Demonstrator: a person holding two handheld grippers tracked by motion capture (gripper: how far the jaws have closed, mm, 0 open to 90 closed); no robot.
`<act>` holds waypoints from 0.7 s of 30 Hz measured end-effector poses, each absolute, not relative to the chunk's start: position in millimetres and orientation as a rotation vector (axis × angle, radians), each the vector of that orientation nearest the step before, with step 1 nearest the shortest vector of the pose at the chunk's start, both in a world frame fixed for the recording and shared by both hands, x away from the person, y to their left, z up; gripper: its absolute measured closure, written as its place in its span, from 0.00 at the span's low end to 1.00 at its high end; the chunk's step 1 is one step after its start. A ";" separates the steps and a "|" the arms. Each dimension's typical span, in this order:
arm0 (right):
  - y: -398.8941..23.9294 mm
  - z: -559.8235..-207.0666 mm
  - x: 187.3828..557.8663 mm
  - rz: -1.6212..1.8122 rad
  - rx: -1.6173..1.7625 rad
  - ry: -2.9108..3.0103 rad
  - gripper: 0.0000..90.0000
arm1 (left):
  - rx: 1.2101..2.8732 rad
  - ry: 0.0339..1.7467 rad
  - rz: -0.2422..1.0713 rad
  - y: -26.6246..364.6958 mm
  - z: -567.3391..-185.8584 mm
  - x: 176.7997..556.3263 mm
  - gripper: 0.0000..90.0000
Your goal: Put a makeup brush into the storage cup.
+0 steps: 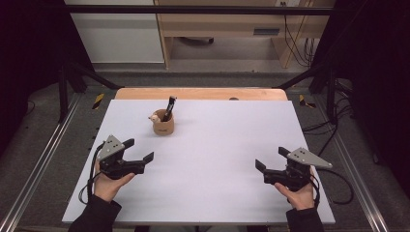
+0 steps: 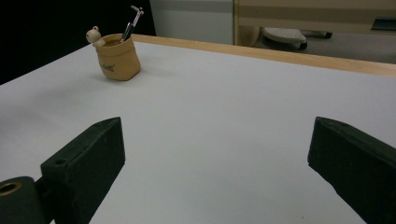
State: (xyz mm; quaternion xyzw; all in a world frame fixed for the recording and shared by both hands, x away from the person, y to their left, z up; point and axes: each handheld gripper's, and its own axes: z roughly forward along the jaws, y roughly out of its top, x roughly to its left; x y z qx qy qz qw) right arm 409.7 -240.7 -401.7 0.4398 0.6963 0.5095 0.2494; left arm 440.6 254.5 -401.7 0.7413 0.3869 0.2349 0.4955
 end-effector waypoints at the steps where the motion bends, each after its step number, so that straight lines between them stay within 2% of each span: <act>1: -240.8 -401.8 409.8 1.388 1.192 1.898 0.05 | 1.795 0.945 0.565 256.3 -403.8 439.4 0.12; 21: -241.7 -403.1 408.0 1.376 1.207 1.897 0.05 | 1.722 1.000 0.584 289.6 -414.6 417.9 0.10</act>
